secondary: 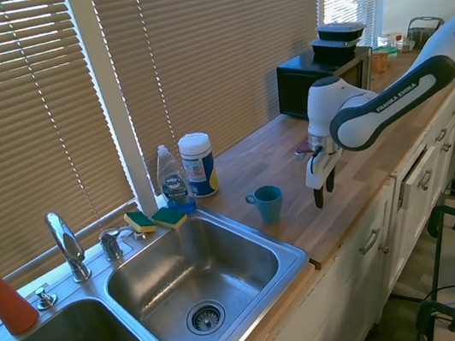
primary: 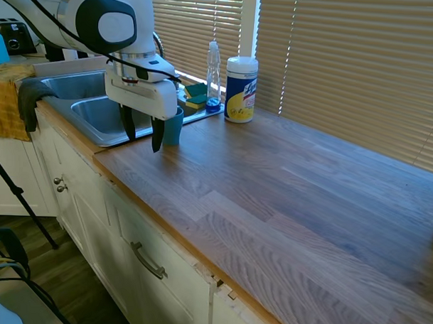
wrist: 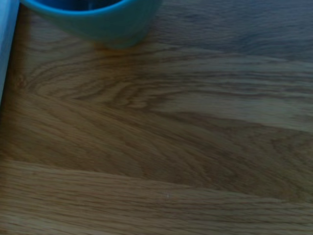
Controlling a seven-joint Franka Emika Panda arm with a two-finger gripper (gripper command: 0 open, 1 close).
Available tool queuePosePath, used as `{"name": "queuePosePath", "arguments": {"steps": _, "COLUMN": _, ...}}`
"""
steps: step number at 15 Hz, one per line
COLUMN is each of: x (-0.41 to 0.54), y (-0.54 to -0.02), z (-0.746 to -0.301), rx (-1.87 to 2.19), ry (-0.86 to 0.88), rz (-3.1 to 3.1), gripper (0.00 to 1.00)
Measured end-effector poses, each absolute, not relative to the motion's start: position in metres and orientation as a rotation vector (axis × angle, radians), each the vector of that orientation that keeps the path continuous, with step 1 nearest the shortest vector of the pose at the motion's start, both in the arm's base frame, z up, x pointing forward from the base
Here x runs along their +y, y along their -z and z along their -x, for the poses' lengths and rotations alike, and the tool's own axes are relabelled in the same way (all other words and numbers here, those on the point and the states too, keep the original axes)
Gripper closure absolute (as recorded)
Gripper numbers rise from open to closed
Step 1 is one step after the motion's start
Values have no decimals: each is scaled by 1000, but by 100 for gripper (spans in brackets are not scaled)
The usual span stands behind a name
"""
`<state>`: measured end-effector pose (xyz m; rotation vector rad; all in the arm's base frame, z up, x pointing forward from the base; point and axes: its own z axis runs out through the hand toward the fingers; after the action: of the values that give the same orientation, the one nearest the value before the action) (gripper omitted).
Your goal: Put the mug in the sink
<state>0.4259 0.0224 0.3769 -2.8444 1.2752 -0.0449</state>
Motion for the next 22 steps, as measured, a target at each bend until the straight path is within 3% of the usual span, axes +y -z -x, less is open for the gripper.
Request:
{"name": "queuePosePath", "arguments": {"steps": 4, "x": 23, "y": -385, "z": -431, "rx": 1268, "ry": 72, "rz": 2840, "gripper": 0}}
{"name": "queuePosePath", "arguments": {"steps": 14, "x": 29, "y": -465, "z": -488, "rx": 1305, "ry": 246, "rz": 2726, "gripper": 0}}
{"name": "queuePosePath", "arguments": {"steps": 22, "x": 48, "y": -416, "z": -563, "rx": 1370, "ry": 144, "rz": 2715, "gripper": 0}}
